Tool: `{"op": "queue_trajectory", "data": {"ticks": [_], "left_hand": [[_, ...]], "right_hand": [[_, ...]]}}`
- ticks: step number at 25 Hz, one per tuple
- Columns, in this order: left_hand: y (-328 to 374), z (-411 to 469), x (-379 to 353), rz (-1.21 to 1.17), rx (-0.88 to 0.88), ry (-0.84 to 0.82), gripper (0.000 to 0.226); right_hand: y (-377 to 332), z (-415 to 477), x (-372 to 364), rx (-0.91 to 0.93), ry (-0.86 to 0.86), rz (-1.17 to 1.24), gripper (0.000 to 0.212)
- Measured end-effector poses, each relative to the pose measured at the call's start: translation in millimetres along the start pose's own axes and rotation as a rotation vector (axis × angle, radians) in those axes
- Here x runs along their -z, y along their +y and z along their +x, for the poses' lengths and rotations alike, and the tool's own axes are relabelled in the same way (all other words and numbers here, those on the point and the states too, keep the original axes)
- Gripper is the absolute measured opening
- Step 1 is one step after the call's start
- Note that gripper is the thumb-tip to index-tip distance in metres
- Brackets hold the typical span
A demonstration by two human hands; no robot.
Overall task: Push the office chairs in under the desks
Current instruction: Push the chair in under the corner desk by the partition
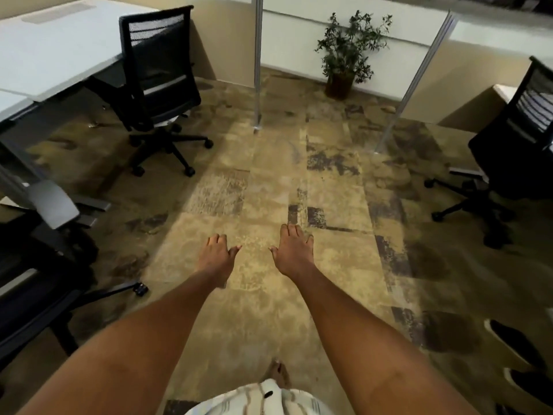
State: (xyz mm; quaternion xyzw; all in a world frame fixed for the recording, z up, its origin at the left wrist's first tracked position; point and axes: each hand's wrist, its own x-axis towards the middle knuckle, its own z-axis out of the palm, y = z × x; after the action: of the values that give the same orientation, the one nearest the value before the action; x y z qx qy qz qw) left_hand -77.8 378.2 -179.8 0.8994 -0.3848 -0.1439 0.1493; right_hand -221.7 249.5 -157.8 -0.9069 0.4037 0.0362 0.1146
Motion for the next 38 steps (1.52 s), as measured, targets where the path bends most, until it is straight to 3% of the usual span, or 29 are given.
{"op": "queue_trajectory", "data": {"ticks": [7,13,20,26,31,38], "left_hand": [[45.8,149.5,26.9,-0.008,0.035,0.027,0.057],[41.0,316.0,41.7,0.004,0.025,0.028,0.058],[30.9,509.4,110.5,0.089,0.042,0.088,0.055],[23.5,636.7,146.7,0.083,0.132,0.155,0.055],[20.7,735.8,172.8,0.052,0.305,0.222,0.056],[16.9,845.1,232.2,-0.011,0.429,0.445,0.054]], "right_hand": [[27.2,165.6,46.1,0.053,0.011,-0.013,0.064],[19.4,329.5,65.8,0.053,-0.001,-0.014,0.064],[-10.7,515.8,107.5,0.044,0.009,-0.012,0.064],[-33.4,670.7,122.9,0.160,0.004,-0.016,0.063],[-57.5,798.5,153.2,0.297,0.013,0.006,0.058],[-103.6,939.3,200.1,0.499,0.049,0.030,0.068]]}}
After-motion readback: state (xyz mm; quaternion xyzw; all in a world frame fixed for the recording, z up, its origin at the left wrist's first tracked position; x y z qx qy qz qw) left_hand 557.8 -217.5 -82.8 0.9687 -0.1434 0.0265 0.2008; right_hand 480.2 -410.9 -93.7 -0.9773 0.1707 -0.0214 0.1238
